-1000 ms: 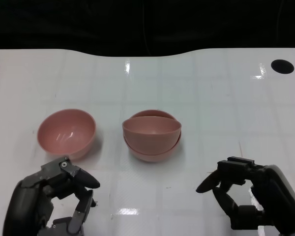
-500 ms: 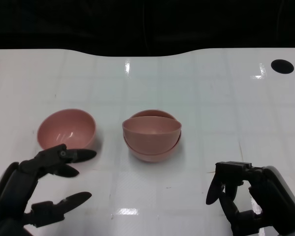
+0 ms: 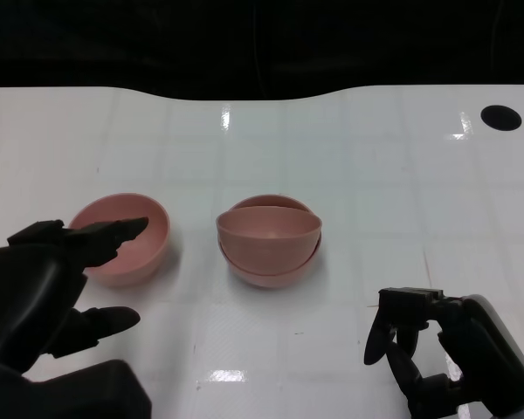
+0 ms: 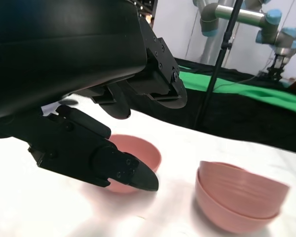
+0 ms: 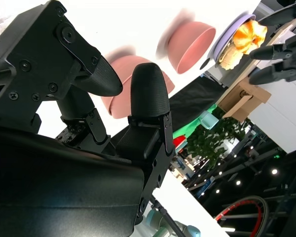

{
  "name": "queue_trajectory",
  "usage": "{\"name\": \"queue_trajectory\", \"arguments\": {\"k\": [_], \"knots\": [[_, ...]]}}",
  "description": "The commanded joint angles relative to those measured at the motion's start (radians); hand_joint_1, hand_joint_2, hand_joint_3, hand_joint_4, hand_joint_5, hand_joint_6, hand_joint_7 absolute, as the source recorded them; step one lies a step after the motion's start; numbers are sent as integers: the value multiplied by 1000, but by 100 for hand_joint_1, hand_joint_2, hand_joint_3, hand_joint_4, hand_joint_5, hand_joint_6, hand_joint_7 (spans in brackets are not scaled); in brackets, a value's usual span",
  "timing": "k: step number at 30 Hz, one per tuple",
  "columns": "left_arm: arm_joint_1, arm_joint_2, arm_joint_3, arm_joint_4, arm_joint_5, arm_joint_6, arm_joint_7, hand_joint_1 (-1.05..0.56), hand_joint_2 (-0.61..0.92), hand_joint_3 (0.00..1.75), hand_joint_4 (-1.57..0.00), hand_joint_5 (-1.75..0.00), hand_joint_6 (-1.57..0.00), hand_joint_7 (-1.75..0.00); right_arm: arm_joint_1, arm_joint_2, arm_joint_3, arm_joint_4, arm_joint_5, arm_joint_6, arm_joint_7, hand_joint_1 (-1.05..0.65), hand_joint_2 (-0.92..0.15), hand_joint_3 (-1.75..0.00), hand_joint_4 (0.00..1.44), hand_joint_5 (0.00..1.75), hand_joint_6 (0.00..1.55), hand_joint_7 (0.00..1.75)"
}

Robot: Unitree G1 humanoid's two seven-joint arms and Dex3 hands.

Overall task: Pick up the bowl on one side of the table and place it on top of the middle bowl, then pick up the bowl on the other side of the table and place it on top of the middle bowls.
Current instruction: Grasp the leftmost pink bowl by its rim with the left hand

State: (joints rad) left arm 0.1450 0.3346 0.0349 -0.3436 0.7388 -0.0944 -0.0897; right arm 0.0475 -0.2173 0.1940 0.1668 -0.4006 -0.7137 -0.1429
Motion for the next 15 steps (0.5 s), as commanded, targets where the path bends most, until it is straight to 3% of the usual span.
{"name": "queue_trajectory", "arguments": {"k": [1,15], "knots": [[-57,48,-43,30,109,60,-23,-51,87,0,-43,-42,-51,0,1,0,-15,-18,5,5,1,-5,-15,-167,90,175,81,149],[-290,81,-219,323,255,205,-37,-50,84,0,-61,-18,-53,-1,9,5,-21,-39,-2,18,9,-6,-15,-167,90,175,80,148]]}}
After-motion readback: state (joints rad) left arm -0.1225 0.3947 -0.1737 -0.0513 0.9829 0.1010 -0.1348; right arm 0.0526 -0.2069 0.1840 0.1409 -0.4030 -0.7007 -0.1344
